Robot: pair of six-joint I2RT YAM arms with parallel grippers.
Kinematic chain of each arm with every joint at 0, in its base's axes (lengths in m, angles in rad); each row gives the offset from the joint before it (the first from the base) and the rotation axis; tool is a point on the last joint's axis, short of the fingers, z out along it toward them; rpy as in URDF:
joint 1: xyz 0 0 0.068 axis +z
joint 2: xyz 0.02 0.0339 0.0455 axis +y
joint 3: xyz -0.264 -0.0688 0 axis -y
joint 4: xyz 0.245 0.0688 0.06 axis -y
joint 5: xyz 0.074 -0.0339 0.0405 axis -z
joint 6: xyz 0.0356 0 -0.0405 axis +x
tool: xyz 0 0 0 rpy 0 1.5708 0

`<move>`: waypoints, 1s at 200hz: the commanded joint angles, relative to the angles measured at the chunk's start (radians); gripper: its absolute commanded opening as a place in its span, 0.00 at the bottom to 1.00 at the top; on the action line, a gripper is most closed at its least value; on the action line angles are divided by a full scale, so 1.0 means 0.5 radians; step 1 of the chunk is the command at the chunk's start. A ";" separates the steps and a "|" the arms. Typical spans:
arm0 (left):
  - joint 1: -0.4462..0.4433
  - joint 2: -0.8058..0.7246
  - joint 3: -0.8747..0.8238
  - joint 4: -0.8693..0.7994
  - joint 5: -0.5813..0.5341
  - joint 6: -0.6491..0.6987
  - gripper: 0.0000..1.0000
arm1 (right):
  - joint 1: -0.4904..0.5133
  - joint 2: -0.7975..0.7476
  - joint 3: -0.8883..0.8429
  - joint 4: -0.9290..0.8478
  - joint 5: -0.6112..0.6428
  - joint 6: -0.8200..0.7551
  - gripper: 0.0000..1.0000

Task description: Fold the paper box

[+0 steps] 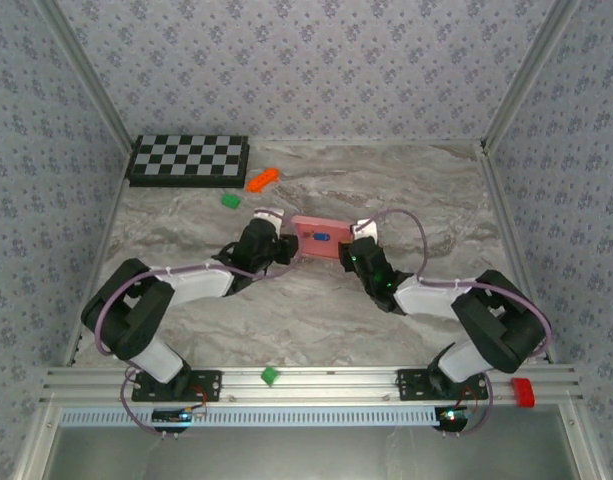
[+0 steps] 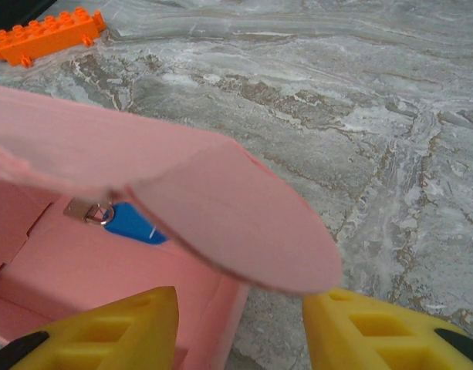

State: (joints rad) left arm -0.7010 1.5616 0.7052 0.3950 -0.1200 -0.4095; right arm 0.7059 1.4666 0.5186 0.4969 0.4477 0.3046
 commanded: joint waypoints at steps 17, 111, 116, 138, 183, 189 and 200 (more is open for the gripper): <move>-0.030 -0.177 -0.097 -0.015 -0.069 0.054 0.42 | 0.015 -0.179 -0.117 -0.166 -0.033 0.051 0.50; 0.035 -0.459 -0.026 -0.531 -0.708 0.048 0.54 | -0.337 -0.570 -0.161 -0.760 -0.128 0.263 0.49; 0.054 -0.450 0.014 -0.563 -0.706 0.051 0.54 | -0.380 -0.575 -0.137 -0.788 -0.174 0.263 0.49; 0.143 -0.413 0.176 -0.659 -0.653 0.055 0.56 | -0.530 -0.578 0.020 -0.957 -0.372 0.240 0.50; 0.341 -0.234 0.603 -0.816 -0.226 0.030 0.61 | -0.728 -0.418 0.542 -1.334 -0.811 0.168 0.53; 0.353 -0.190 0.678 -0.870 -0.161 0.029 0.64 | -0.742 -0.381 0.614 -1.369 -0.868 0.161 0.53; 0.371 -0.101 0.847 -0.996 -0.029 0.029 0.65 | -0.760 -0.308 0.746 -1.419 -0.959 0.163 0.53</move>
State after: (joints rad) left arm -0.5339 1.4372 0.9810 0.0292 -0.3008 -0.3882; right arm 0.3473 1.2503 0.7685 -0.0853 0.1291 0.4004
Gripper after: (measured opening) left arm 0.642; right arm 0.531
